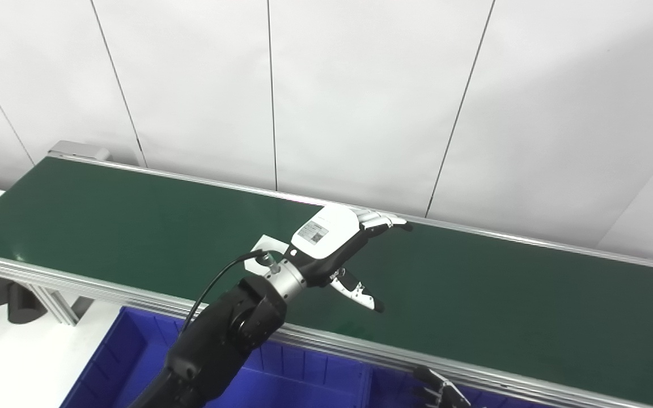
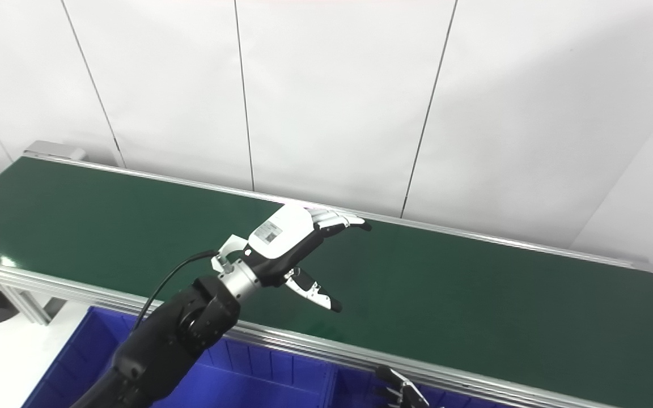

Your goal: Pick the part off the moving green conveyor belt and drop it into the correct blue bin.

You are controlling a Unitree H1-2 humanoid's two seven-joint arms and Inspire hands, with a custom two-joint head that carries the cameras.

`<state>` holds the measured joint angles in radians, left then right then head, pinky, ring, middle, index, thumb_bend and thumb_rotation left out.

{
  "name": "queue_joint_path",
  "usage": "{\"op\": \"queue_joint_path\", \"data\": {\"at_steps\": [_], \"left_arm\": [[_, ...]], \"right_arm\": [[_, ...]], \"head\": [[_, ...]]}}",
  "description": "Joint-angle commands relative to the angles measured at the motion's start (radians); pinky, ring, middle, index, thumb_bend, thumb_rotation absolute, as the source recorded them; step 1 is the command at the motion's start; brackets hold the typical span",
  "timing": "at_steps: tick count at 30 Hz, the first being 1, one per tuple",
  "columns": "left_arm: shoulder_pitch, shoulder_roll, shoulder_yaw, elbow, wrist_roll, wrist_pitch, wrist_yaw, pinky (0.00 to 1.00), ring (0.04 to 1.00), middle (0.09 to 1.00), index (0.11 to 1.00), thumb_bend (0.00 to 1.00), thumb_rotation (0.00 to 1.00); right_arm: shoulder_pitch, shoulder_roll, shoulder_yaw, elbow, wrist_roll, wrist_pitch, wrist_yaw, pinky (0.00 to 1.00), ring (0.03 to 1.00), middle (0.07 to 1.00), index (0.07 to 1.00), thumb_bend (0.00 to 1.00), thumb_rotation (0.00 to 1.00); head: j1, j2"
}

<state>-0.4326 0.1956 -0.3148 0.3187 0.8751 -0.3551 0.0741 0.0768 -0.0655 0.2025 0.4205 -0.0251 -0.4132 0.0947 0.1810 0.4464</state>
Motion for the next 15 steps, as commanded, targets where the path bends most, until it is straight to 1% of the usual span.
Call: {"op": "queue_joint_path", "data": {"at_steps": [1, 3, 7, 12, 15], "left_arm": [[-0.066, 0.007, -0.005, 0.020, 0.010, 0.022, 0.036, 0.67, 0.758, 0.809, 0.798, 0.97, 0.22], [-0.084, 0.008, -0.017, 0.055, 0.015, 0.033, 0.039, 0.66, 0.767, 0.813, 0.795, 0.98, 0.24], [-0.123, 0.002, -0.045, 0.133, 0.034, 0.064, 0.049, 0.65, 0.771, 0.814, 0.796, 0.98, 0.25], [-0.161, -0.004, -0.086, 0.194, 0.049, 0.126, 0.024, 0.73, 0.819, 0.861, 0.839, 0.99, 0.27], [-0.186, -0.004, -0.112, 0.231, 0.041, 0.140, 0.016, 0.74, 0.826, 0.866, 0.846, 0.99, 0.27]], "right_arm": [[-0.013, 0.012, 0.004, -0.025, 0.001, -0.057, -0.004, 0.65, 0.769, 0.890, 0.787, 0.87, 0.20], [-0.011, 0.016, 0.004, -0.024, 0.003, -0.057, -0.003, 0.65, 0.773, 0.891, 0.787, 0.87, 0.21], [-0.006, 0.023, 0.004, -0.028, 0.005, -0.057, -0.002, 0.66, 0.775, 0.892, 0.787, 0.88, 0.21], [0.000, 0.029, 0.004, -0.033, 0.007, -0.057, -0.001, 0.66, 0.777, 0.895, 0.787, 0.88, 0.21], [0.001, 0.031, 0.006, -0.035, 0.003, -0.057, -0.004, 0.66, 0.776, 0.894, 0.789, 0.88, 0.21]], "head": [[-0.003, 0.002], [-0.006, 0.003], [-0.012, 0.003], [-0.018, 0.007], [-0.022, 0.008]]}}
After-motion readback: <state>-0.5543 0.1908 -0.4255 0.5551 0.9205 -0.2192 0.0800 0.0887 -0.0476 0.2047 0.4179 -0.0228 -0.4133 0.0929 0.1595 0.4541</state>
